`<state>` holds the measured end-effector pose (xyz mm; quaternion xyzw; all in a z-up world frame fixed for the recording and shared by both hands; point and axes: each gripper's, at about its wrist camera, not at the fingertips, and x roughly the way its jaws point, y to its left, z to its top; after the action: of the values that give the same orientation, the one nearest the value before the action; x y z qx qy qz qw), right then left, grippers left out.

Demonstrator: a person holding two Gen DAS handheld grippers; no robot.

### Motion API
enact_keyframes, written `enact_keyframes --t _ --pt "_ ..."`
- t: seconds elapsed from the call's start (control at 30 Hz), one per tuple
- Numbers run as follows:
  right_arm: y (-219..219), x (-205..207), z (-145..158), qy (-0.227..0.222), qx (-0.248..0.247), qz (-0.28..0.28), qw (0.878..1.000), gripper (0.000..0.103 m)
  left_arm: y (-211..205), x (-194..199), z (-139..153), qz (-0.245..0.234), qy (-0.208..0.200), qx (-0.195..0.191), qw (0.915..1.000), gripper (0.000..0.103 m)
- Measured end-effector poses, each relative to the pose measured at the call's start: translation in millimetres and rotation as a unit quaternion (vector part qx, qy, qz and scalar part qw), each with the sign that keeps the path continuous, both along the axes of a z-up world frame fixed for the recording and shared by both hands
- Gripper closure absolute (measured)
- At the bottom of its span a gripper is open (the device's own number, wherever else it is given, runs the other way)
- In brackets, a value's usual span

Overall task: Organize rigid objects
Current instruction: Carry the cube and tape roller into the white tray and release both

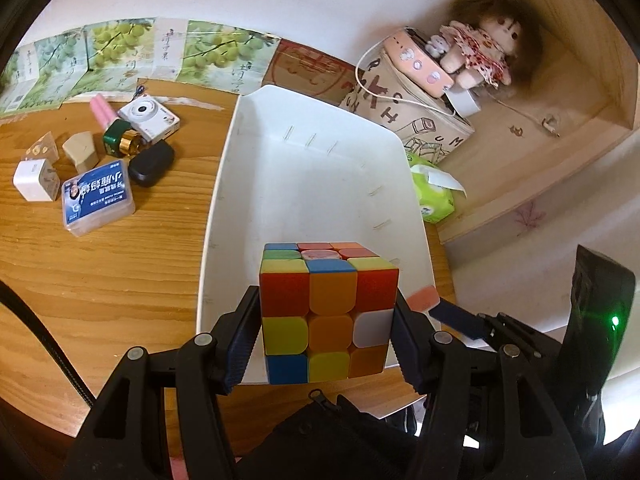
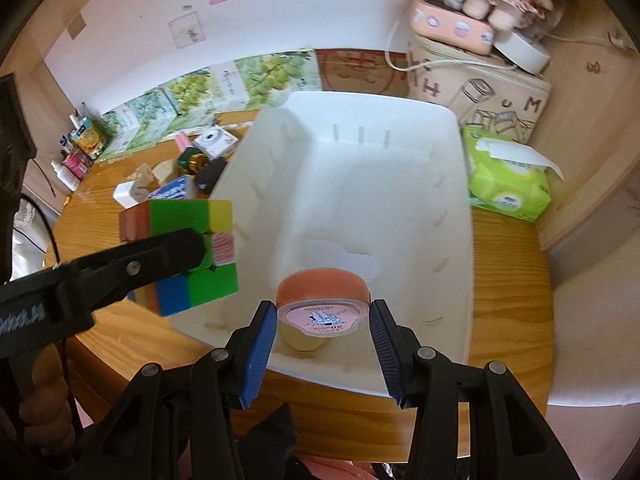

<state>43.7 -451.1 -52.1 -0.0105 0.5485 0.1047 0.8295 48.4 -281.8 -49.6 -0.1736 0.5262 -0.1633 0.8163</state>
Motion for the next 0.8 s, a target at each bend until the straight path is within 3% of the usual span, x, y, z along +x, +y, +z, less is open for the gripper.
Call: enact_keyframes --t 0.47,0.53,0.63,0.8 --pt "-25 19 -17 0.035 0.018 -0.024 0.999 0.054 0 2 2 -0.002 -0.007 0.021 0.9997 0.039" --pt "-24 20 -17 0.034 0.021 -0.024 0.999 0.049 2 2 4 -0.003 -0.011 0.018 0.9998 0.037" --pt "-20 20 -16 0.035 0.027 -0.026 0.999 0.038 7 1 9 -0.005 -0.027 0.011 0.9996 0.026" --pt "-12 21 -17 0.040 0.030 -0.027 0.998 0.038 18 0 14 -0.007 -0.040 -0.002 0.9992 0.024"
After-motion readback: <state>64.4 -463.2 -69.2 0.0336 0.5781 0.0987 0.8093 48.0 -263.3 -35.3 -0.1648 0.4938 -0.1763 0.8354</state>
